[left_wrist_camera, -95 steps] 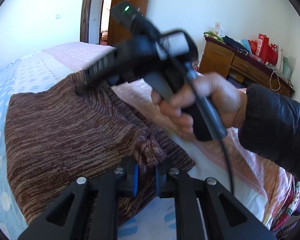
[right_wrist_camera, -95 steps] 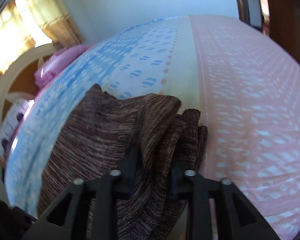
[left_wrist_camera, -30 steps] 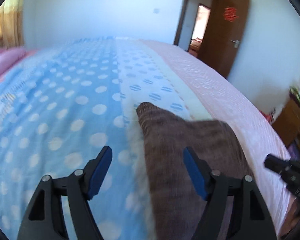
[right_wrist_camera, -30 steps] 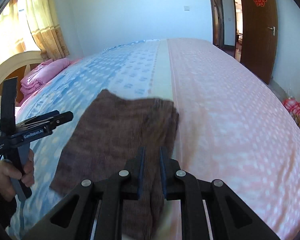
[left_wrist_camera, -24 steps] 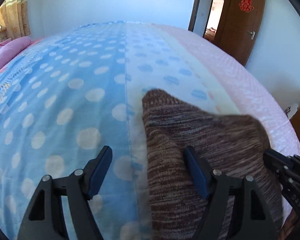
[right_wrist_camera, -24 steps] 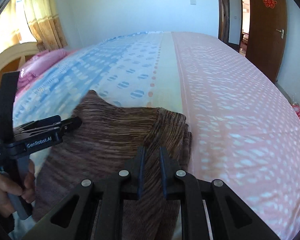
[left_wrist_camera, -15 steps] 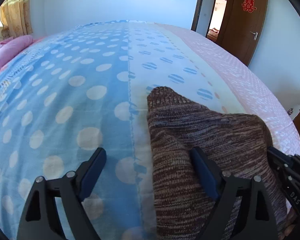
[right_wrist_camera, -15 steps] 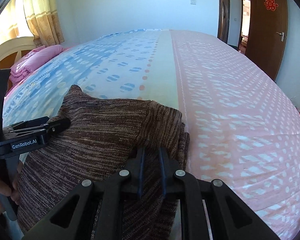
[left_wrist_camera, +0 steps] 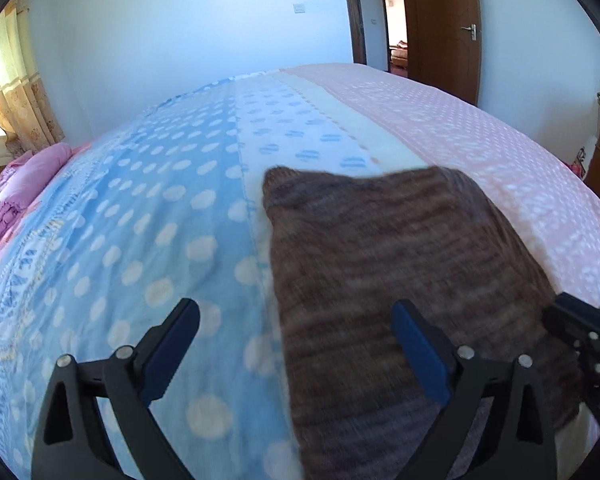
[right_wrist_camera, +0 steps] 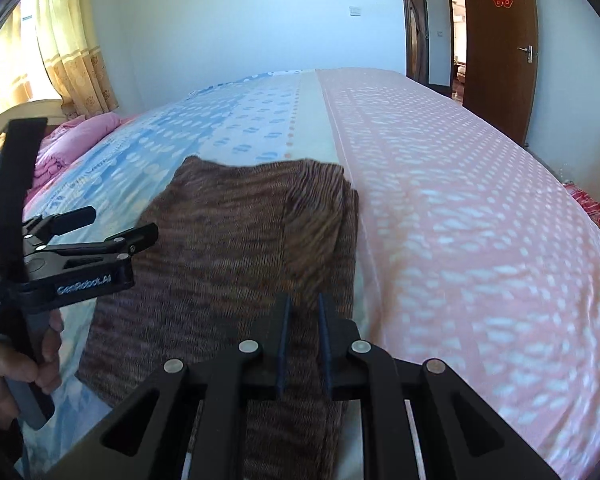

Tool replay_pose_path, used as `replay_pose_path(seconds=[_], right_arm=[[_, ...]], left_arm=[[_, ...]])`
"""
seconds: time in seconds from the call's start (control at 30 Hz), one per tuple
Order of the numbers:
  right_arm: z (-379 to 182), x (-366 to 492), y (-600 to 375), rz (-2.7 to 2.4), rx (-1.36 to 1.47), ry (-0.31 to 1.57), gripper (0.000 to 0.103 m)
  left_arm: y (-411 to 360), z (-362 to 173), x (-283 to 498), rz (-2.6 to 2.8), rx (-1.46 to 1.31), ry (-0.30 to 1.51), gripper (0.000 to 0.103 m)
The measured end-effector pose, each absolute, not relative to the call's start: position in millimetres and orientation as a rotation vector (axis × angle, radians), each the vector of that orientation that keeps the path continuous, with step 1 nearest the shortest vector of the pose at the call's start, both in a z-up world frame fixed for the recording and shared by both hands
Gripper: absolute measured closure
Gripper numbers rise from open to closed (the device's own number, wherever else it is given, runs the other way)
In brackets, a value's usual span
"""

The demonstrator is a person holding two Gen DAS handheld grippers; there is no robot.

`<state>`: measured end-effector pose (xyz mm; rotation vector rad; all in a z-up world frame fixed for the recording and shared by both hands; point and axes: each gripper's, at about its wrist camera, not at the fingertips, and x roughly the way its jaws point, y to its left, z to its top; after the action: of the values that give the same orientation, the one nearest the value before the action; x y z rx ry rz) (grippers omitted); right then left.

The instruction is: Fold small clothes

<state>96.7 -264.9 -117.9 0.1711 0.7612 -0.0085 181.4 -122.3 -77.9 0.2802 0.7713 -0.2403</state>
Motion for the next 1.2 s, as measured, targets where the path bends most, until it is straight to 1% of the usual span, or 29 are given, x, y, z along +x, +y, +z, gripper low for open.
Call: replay_pose_path(seconds=[0.17,0.23,0.3,0.37,0.4,0.43,0.5,0.57,0.73,0.83,0.93,1.0,1.03,1.1,1.13,1.2], right_arm=[[-132.2,89.7,-262.2,-0.038,0.185,0.739,0.086],[-133.1,88.7,-263.4,-0.054,0.186,0.735,0.08],[-133.8,88.3,-263.8,-0.063,0.189,0.729,0.076],[-135.2,86.5,-268.3,-0.083,0.206,0.728,0.064],[-136.3,84.6,-272.7,-0.098,0.221,0.731,0.053],[-138.2,83.8,-279.1,-0.107,0.257,0.735,0.047],[-141.0,82.4,-287.3,-0.089,0.314,0.736,0.046],[-142.8,80.4,-294.6,-0.067,0.364,0.728,0.045],[-141.7,76.7,-296.6,-0.055,0.387,0.718,0.045],[-140.5,72.2,-306.4,-0.024,0.458,0.717,0.045],[-136.3,74.2,-324.9,0.002,0.557,0.704,0.045],[-132.1,83.8,-338.2,0.032,0.613,0.708,0.044],[-128.8,91.5,-345.4,0.05,0.635,0.705,0.044],[-122.9,109.3,-356.4,0.073,0.654,0.704,0.043],[-120.8,123.1,-360.9,0.087,0.647,0.712,0.039],[-121.6,144.2,-360.4,0.11,0.623,0.745,0.037]], left_arm=[[-123.8,-89.3,166.8,-0.232,0.277,0.782,0.004],[-124.5,-88.6,165.8,-0.228,0.276,0.787,0.004],[-127.1,-87.8,165.3,-0.223,0.292,0.787,0.004],[-128.5,-87.5,162.7,-0.223,0.301,0.788,0.004],[-128.3,-86.9,162.5,-0.227,0.3,0.793,0.004],[-127.5,-86.8,161.9,-0.233,0.295,0.799,0.003],[-125.9,-87.4,162.7,-0.238,0.284,0.814,0.001],[-125.1,-87.7,164.5,-0.243,0.273,0.828,0.0],[-124.0,-83.3,172.6,-0.286,0.232,0.854,0.0],[-120.4,-74.5,177.3,-0.335,0.203,0.823,0.0],[-111.5,-64.5,194.0,-0.353,0.132,0.789,0.0],[-104.5,-66.0,217.8,-0.377,0.028,0.834,0.0],[-102.2,-68.3,227.1,-0.379,-0.012,0.852,0.001],[-98.2,-78.7,247.3,-0.371,-0.093,0.904,0.013],[-97.0,-85.0,253.8,-0.369,-0.121,0.933,0.015],[-93.3,-104.1,264.3,-0.372,-0.202,1.003,0.015]])
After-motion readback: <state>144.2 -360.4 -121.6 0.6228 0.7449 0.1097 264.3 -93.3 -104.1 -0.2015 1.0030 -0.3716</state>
